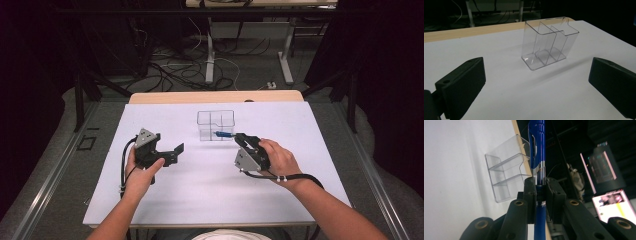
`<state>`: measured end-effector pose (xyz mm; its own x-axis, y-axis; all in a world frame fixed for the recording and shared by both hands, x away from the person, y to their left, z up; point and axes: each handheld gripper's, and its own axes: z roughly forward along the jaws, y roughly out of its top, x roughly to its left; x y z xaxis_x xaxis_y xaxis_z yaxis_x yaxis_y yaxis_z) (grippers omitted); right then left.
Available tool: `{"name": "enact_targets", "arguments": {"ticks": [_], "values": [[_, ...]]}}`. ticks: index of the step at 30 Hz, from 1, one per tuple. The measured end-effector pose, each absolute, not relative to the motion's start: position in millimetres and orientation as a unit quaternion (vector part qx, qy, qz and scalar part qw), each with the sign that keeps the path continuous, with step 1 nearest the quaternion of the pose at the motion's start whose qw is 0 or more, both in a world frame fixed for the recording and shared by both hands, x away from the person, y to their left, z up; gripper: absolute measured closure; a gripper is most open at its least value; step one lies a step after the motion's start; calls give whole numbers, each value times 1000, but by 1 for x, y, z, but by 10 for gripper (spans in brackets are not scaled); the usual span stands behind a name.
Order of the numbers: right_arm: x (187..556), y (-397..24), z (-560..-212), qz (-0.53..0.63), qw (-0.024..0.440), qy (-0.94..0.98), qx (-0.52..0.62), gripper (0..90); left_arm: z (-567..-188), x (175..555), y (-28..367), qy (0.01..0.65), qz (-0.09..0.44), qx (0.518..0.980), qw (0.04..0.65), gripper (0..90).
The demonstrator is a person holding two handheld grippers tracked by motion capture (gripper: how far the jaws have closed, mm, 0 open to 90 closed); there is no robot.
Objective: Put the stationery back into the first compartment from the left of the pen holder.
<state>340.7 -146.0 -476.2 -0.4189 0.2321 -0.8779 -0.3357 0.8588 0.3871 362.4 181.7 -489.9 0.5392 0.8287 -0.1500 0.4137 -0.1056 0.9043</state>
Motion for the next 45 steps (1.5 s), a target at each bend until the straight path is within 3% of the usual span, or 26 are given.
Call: {"name": "enact_targets", "arguments": {"ticks": [10, 28, 34, 45], "values": [[333, -137, -478, 163, 577, 779, -185, 796, -488, 363, 183, 440, 201, 714, 506, 8], [333, -125, -474, 31, 572, 740, -351, 796, -478, 365, 176, 419, 198, 729, 504, 7], [336, -123, -473, 21, 574, 735, -360, 796, -470, 364, 169, 393, 201, 749, 494, 57], [338, -122, -474, 3, 575, 728, -373, 796, -460, 366, 142, 347, 187, 784, 480, 264]]}}
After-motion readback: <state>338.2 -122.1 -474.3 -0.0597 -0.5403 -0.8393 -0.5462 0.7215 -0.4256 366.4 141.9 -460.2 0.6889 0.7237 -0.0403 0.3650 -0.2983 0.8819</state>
